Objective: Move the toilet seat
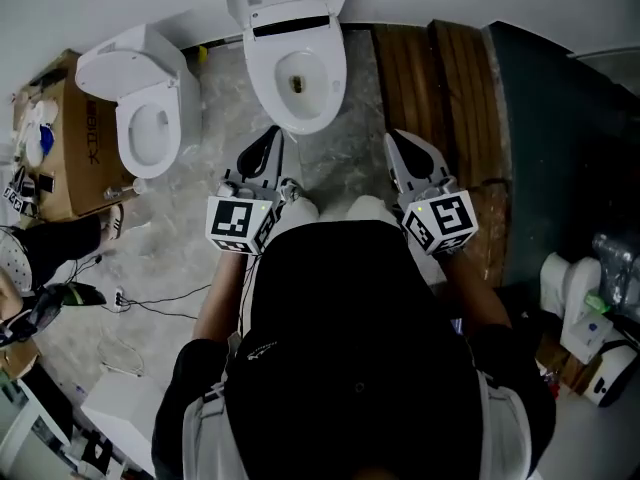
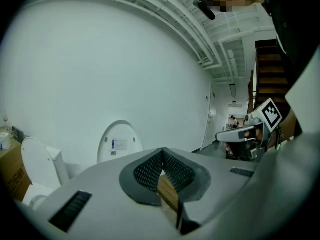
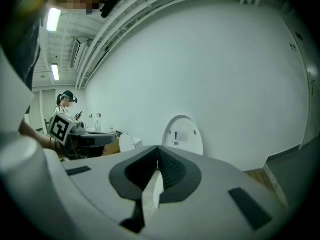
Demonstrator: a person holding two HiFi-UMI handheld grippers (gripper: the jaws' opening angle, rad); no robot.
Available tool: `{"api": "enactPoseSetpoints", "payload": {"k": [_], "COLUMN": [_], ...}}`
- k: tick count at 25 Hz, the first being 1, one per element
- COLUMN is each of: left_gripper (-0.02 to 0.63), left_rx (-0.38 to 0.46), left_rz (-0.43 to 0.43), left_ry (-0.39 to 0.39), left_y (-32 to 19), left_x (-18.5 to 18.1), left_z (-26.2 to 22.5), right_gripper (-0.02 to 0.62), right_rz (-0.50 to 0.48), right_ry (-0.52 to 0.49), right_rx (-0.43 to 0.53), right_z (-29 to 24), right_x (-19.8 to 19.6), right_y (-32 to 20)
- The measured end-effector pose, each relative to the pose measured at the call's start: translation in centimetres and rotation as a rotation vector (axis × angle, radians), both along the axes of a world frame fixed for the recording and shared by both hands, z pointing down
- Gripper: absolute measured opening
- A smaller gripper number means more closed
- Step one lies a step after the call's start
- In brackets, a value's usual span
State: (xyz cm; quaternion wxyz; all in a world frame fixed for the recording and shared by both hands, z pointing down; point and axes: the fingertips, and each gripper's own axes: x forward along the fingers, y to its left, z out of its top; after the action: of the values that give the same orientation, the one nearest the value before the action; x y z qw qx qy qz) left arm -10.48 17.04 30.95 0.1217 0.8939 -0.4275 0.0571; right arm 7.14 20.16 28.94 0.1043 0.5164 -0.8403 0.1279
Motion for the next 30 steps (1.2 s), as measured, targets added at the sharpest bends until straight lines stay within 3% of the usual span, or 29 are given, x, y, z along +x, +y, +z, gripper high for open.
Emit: {"api": "enactPoseSetpoints", "payload": {"k": [5,12,22,30], "left_gripper": [0.009,0.009,0.011,0.011], "left_rx": [-0.010,-0.028,-0.076,-0.110], "left_rz": [0.042,0.070,0.021,0.043], "left_ry": [-0.020,-0.053,-0.120,-0.169], "left_y": [-1.8,-2.8,-4.2,-5.9], "left_x": [-0.4,2.1,4.6,6.5], "left_z": [1.1,3.8,7.8,13.2], "right_gripper": [0.011,0.011,0.011,0.011], "right_rz": [-0.053,-0.153,-0.262,-0.243], "right_ry": [0.063,0.045,0.056,0.045], "right_rx": [0.064,0.087,-0.024,-0.113], "right_z": [0.3,3.5,10.8,17.2], "right_x": [-2.2,-4.4,-4.0,-3.0], "right_y": [-2.2,-5.6,-8.2,-10.3]}}
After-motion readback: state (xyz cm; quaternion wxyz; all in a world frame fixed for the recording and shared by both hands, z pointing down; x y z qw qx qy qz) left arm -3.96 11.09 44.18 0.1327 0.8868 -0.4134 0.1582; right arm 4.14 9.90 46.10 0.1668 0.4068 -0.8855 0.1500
